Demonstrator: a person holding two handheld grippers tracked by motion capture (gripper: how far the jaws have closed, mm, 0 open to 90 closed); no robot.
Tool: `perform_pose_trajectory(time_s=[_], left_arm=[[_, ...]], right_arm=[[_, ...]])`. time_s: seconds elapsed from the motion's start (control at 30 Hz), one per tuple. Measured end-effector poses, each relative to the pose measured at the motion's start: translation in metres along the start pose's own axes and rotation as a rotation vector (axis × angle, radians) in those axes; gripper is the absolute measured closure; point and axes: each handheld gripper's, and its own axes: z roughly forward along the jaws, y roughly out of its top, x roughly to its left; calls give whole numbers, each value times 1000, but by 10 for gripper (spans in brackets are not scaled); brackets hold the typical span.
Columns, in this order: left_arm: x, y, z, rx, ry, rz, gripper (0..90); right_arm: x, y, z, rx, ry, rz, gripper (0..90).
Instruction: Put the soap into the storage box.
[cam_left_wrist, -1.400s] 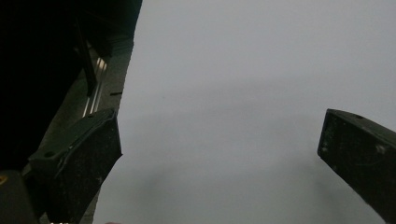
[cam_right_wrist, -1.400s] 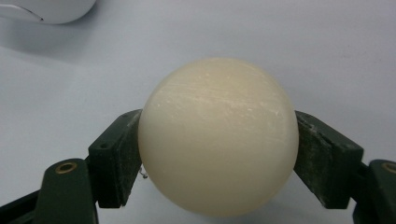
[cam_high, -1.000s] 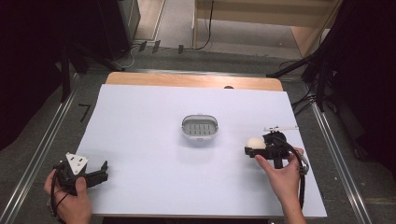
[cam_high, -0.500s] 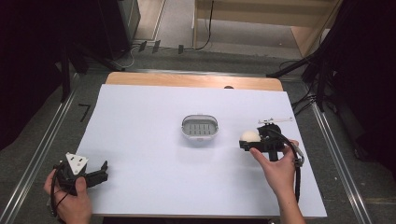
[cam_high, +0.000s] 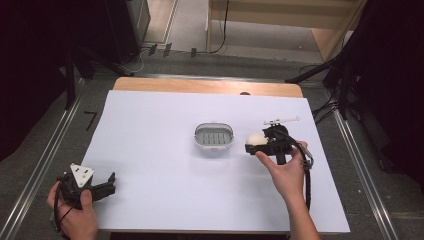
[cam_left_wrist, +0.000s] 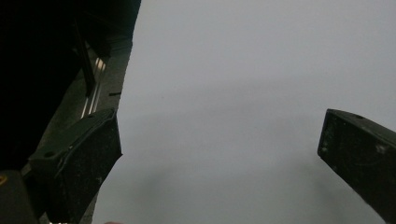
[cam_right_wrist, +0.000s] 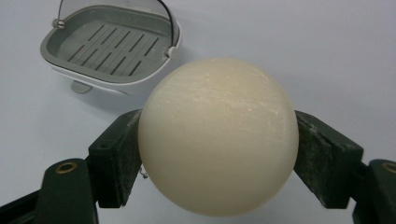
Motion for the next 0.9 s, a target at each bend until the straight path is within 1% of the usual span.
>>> perform_pose_trajectory(time_s=[0.1, 0.17, 0.23, 0.27, 0.3, 0.67, 0.8, 0.9], left_arm=[[0, 0, 0, 1, -1, -2, 1], [0, 0, 0, 1, -2, -2, 1], [0, 0, 0, 1, -3, -2, 1], [0, 0, 0, 1, -3, -2, 1], [0, 0, 0, 1, -3, -2, 1], [0, 0, 0, 1, -5, -1, 1], [0, 0, 0, 1, -6, 0, 1], [0, 0, 0, -1, -7, -2, 1]], right_arm=[[7, 6, 3, 3, 3, -10, 238], [10, 8, 4, 2, 7, -8, 238], [16, 14, 6, 0, 11, -26, 238], [16, 14, 6, 0, 11, -26, 238], [20, 17, 7, 1, 15, -32, 238], [33, 26, 14, 6, 24, -53, 238], [40, 31, 18, 7, 31, -71, 238], [42, 32, 20, 11, 32, -68, 237]])
